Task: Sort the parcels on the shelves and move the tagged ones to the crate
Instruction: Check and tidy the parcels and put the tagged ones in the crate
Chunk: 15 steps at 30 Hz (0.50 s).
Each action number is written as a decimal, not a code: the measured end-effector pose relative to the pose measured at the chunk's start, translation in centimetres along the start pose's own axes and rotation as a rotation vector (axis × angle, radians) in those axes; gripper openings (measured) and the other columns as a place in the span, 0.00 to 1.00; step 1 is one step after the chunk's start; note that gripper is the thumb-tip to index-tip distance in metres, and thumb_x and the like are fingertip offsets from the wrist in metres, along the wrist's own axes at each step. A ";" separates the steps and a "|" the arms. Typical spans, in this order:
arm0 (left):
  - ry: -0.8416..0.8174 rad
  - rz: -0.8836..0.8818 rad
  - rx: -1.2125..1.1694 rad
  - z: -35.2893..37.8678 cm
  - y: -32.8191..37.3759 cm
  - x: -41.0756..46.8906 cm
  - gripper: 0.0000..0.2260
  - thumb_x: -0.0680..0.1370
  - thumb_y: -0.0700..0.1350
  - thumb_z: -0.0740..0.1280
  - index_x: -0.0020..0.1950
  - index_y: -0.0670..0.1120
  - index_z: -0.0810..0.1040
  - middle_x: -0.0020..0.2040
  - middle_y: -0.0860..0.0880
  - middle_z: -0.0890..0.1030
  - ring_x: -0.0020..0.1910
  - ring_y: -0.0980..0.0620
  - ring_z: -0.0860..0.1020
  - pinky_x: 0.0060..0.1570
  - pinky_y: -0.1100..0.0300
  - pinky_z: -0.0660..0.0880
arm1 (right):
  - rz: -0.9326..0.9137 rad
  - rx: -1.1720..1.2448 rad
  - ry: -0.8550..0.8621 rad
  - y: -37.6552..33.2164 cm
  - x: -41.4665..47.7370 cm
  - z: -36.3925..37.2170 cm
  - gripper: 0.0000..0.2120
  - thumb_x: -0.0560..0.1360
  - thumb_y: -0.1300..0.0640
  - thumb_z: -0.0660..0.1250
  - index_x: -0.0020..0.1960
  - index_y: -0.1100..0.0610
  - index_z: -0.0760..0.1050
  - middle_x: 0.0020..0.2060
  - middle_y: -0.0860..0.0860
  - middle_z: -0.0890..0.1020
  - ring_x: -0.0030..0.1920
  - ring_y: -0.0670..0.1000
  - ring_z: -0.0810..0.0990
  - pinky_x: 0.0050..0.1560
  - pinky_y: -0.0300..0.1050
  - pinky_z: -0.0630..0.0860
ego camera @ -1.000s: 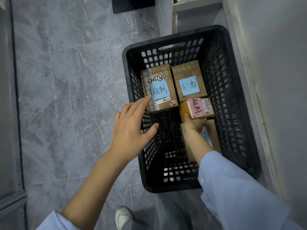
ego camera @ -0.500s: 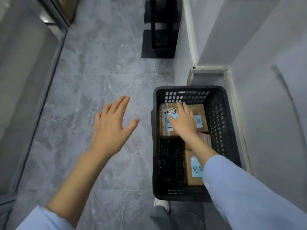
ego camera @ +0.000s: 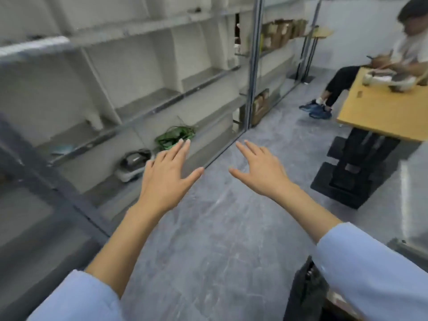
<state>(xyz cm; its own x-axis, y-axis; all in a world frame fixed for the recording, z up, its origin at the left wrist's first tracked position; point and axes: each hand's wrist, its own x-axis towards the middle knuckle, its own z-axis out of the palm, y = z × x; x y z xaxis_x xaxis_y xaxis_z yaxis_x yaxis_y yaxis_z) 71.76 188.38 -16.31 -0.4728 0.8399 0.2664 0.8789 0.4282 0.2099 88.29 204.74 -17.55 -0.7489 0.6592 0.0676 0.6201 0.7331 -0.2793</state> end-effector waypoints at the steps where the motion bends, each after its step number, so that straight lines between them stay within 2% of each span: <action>1: 0.030 -0.044 0.011 -2.7 -2.7 -0.6 0.33 0.77 0.68 0.52 0.80 0.58 0.51 0.80 0.57 0.54 0.75 0.51 0.58 0.69 0.50 0.57 | -0.066 -0.017 0.014 -3.6 1.0 -1.0 0.36 0.78 0.35 0.56 0.80 0.46 0.48 0.79 0.47 0.54 0.77 0.54 0.56 0.70 0.54 0.63; 7: 0.173 -0.284 0.131 -17.5 -17.9 -7.9 0.33 0.78 0.67 0.53 0.80 0.58 0.51 0.80 0.57 0.54 0.76 0.52 0.57 0.70 0.50 0.57 | -0.381 0.015 0.024 -26.7 4.8 -4.1 0.34 0.79 0.36 0.57 0.80 0.46 0.51 0.79 0.48 0.54 0.77 0.54 0.56 0.72 0.52 0.62; 15: 0.320 -0.536 0.192 -32.6 -34.6 -21.4 0.32 0.79 0.65 0.56 0.80 0.57 0.52 0.79 0.56 0.55 0.76 0.52 0.57 0.71 0.48 0.56 | -0.708 0.175 0.036 -55.2 2.7 -3.5 0.31 0.81 0.37 0.52 0.80 0.48 0.52 0.79 0.49 0.56 0.77 0.54 0.56 0.73 0.56 0.62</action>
<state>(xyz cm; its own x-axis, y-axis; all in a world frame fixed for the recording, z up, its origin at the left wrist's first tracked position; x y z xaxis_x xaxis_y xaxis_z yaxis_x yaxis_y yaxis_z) 49.43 144.69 1.43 -0.8179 0.3653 0.4445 0.4977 0.8369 0.2279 52.90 166.61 1.39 -0.9466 0.0445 0.3194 -0.0586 0.9502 -0.3062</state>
